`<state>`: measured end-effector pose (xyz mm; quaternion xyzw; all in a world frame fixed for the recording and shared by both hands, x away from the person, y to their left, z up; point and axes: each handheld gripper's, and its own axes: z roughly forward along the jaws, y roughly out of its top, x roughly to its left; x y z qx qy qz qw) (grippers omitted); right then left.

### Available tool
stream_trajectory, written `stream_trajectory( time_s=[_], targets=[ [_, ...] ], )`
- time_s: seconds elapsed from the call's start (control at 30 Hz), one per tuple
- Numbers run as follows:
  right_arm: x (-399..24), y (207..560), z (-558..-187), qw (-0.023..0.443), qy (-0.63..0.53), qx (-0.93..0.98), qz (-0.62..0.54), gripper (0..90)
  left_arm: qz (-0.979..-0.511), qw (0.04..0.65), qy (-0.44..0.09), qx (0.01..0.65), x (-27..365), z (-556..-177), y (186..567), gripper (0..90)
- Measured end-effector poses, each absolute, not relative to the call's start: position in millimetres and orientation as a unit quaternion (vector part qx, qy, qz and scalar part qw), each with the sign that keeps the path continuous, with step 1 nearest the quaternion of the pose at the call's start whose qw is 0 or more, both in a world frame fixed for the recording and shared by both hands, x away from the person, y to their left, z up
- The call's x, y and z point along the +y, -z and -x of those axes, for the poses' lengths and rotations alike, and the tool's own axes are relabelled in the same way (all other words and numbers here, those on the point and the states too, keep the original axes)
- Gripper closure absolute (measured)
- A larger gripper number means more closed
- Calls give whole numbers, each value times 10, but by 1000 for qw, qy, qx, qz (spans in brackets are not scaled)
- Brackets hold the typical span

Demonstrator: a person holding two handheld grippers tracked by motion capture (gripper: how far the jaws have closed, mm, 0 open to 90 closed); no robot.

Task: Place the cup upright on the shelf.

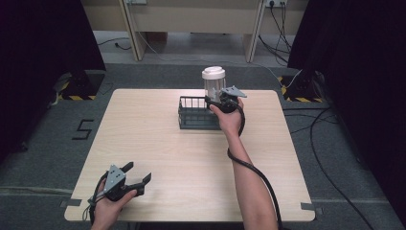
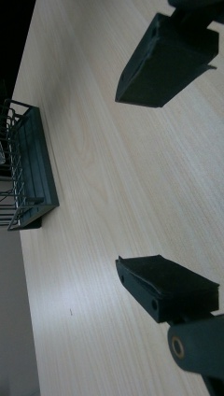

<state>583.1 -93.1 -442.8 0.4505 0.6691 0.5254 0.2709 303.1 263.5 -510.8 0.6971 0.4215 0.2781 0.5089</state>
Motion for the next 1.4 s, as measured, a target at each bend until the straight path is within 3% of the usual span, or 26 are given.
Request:
stream_trajectory(
  time_s=[1.4],
  targets=[
    [-985, 4396, -5671, 268, -457, 720, -449, 178, -697, 510, -275, 422, 2629, -3037, 5116, 163]
  ],
)
